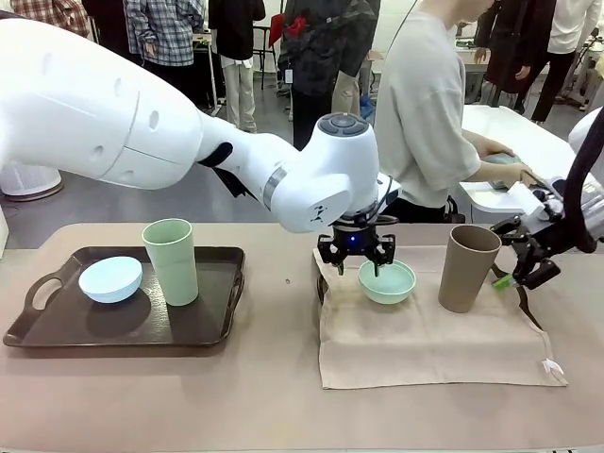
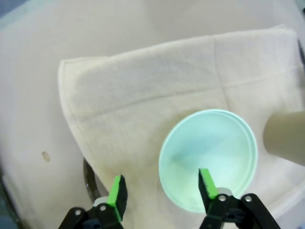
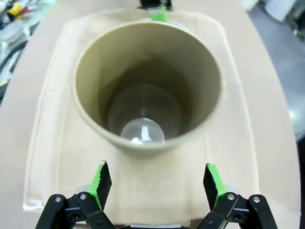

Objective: Set up a tray with a mat and arrange the tableware.
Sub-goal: Place the Picnic Bowl and Reusable plastic cup back onto the Handle tray in front of the human's position.

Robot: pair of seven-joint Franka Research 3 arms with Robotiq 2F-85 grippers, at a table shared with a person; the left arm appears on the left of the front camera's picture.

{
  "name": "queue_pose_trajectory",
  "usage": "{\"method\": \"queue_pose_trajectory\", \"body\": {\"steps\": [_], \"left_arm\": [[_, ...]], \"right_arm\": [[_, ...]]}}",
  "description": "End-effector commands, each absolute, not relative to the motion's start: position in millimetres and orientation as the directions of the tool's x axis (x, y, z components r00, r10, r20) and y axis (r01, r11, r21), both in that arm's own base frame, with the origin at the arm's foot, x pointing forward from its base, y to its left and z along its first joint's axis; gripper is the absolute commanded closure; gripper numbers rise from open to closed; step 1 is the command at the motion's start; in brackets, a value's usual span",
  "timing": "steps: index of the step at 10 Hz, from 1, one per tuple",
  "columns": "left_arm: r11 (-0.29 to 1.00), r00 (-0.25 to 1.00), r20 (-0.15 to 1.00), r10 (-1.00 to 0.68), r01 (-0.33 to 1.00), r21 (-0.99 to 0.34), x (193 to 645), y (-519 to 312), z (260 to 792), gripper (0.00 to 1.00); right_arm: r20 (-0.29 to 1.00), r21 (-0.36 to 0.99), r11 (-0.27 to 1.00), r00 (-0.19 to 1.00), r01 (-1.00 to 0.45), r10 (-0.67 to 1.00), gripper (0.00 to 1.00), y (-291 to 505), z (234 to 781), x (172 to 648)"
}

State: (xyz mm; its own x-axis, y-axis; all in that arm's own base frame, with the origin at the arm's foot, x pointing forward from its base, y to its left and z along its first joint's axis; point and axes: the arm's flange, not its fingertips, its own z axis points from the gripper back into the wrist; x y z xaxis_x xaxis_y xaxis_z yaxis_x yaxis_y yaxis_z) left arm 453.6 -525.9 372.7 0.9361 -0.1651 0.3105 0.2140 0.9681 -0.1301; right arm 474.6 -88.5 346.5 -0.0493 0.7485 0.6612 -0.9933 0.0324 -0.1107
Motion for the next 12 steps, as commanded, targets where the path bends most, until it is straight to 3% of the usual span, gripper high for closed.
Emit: {"method": "queue_pose_trajectory", "body": {"steps": [1, 2, 4, 6, 8, 12], "left_arm": [[0.956, 0.930, 0.306, -0.205, 0.258, -0.143, 430.8, -507.4, 394.7, 0.00], [0.950, 0.916, 0.329, -0.228, 0.284, -0.131, 422.1, -501.1, 409.6, 0.00], [0.937, 0.870, 0.403, -0.284, 0.342, -0.077, 408.2, -472.2, 445.4, 0.00], [0.933, 0.846, 0.431, -0.315, 0.358, -0.019, 402.1, -438.6, 474.6, 0.00], [0.918, 0.821, 0.426, -0.381, 0.392, 0.066, 396.1, -403.2, 502.1, 0.00], [0.943, 0.825, 0.458, -0.330, 0.305, 0.131, 385.7, -350.5, 544.5, 0.00]], "right_arm": [[0.623, -0.066, 0.145, 0.073, -0.987, 0.779, 0.00, -87.9, 357.8, 460.1], [0.575, -0.016, 0.213, 0.165, -0.977, 0.802, 0.00, -82.2, 367.7, 454.6], [0.442, -0.008, 0.492, 0.438, -0.871, 0.783, 0.00, -55.9, 396.2, 440.5], [0.327, -0.029, 0.611, 0.570, -0.791, 0.754, 0.00, -18.4, 427.3, 423.0], [0.272, -0.047, 0.681, 0.647, -0.731, 0.713, 0.00, 16.0, 460.0, 403.3], [0.245, -0.155, 0.786, 0.748, -0.598, 0.617, 0.00, 30.7, 553.8, 358.8]]}}
